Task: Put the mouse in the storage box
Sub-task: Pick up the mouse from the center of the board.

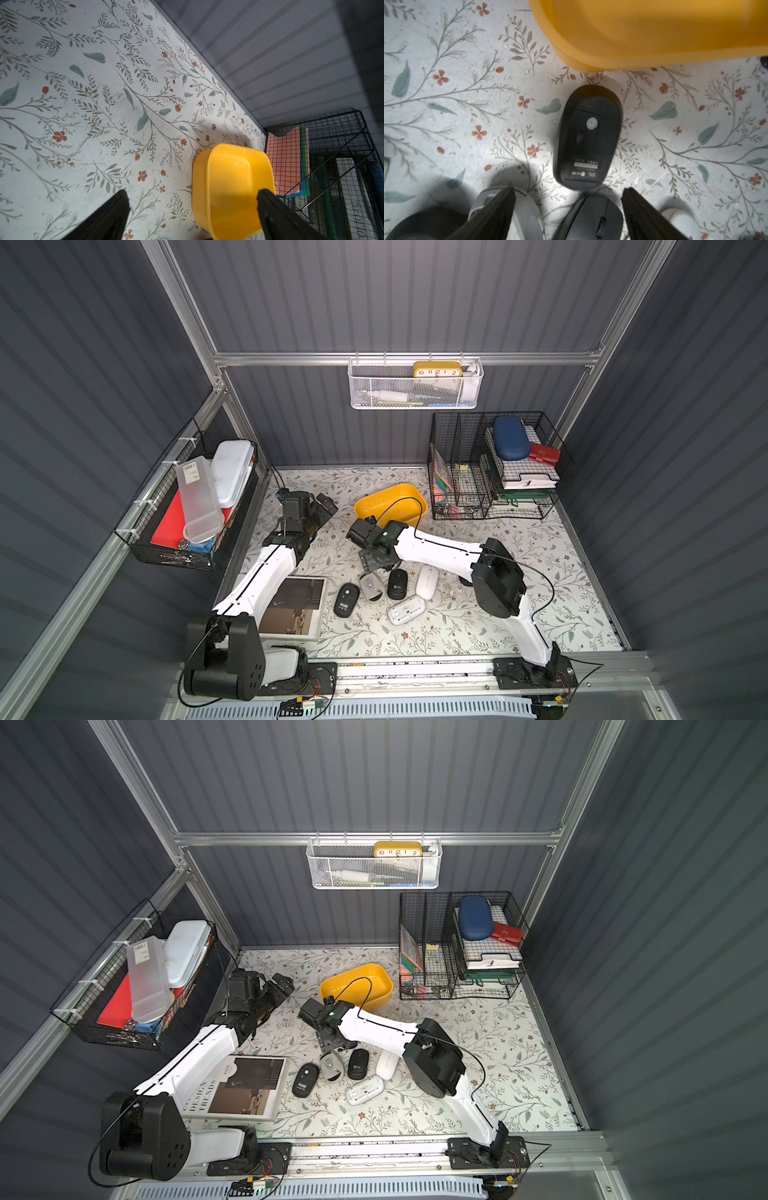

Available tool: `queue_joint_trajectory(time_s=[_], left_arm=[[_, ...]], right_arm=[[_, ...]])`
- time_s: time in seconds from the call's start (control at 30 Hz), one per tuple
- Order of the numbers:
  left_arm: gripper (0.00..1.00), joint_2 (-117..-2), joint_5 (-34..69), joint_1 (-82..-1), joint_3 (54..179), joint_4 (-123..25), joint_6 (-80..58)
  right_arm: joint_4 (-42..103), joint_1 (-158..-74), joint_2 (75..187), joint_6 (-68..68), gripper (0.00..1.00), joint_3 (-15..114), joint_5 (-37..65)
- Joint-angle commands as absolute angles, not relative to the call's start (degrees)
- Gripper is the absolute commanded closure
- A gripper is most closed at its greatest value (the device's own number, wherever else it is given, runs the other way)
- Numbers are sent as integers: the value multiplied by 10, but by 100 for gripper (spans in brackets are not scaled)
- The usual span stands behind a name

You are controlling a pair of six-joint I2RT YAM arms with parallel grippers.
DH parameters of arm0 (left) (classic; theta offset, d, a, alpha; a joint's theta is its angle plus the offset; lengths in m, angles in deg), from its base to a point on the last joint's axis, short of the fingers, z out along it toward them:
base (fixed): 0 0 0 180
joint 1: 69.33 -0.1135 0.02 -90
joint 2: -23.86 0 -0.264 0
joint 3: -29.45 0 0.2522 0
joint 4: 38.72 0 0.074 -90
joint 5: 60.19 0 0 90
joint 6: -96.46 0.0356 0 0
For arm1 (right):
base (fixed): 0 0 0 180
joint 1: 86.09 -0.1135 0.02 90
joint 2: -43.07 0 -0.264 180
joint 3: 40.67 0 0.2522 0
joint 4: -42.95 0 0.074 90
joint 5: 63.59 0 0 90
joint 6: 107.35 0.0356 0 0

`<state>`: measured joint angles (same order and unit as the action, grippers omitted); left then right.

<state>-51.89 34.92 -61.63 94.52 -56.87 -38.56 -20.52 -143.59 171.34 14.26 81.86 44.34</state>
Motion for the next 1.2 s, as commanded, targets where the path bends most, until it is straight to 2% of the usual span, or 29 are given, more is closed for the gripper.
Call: queue_joint_trajectory(time_s=[0.0,0.23,0.63,0.77,1.17], left_arm=[[1,-500,341,-621,934,-554,-389],[1,-492,341,-621,926,-546,-385],[1,-503,347,-622,926,-539,-382],[0,-503,351,-622,927,-541,-380],[0,-506,357,-622,935,-545,-377]], right_arm=[[-250,-1431,1740,161,15,845,484],[-219,-1425,1771,158,17,858,498],[-253,-1425,1837,145,23,935,514],[-265,-1424,1853,146,27,952,513],[-287,-1425,1844,152,49,948,515]])
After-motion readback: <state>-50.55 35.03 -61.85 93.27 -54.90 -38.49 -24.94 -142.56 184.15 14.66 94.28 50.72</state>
